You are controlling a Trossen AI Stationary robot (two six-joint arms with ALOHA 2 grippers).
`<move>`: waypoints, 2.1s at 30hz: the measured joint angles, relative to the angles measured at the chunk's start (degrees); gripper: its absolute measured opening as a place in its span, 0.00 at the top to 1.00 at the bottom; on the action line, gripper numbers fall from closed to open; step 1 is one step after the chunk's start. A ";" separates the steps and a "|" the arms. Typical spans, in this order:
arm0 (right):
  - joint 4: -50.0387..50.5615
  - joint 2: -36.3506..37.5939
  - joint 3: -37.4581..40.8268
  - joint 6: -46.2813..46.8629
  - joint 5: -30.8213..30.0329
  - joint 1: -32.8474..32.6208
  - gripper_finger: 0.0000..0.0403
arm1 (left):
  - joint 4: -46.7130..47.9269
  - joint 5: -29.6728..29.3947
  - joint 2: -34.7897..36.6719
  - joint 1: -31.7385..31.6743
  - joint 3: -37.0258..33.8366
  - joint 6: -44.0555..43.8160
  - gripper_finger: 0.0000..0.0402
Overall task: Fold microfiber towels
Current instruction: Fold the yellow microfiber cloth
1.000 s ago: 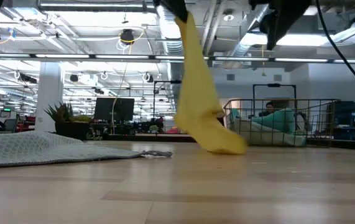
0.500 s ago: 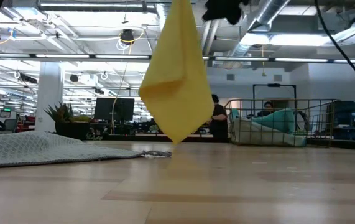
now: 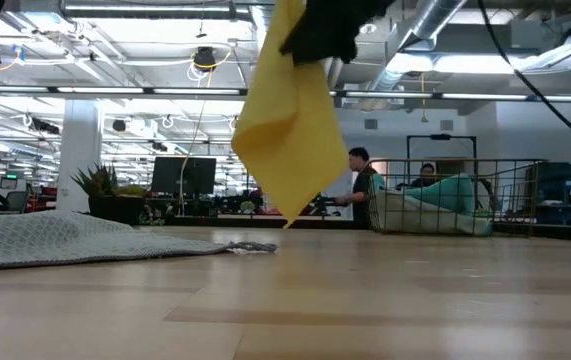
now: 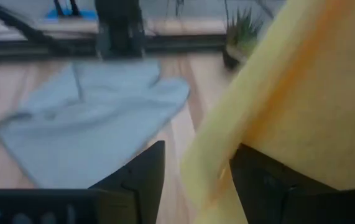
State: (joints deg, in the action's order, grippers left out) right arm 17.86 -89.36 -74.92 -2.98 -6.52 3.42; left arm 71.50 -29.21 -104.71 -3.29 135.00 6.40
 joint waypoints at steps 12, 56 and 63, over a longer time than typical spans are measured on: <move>-2.70 -6.49 0.21 0.02 2.46 1.37 0.52 | -0.09 -1.37 -0.01 0.00 0.00 2.95 1.00; 32.17 12.42 0.29 1.33 -1.47 6.23 0.99 | 18.43 1.55 0.59 -0.21 -1.30 -15.97 1.00; 32.29 15.87 0.27 -0.10 -2.52 8.28 0.99 | 18.42 3.56 0.59 -0.22 -1.29 -20.19 1.00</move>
State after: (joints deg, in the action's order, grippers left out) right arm 50.15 -73.50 -74.65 -3.08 -9.04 11.70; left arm 89.92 -25.66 -104.12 -3.52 133.71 -13.79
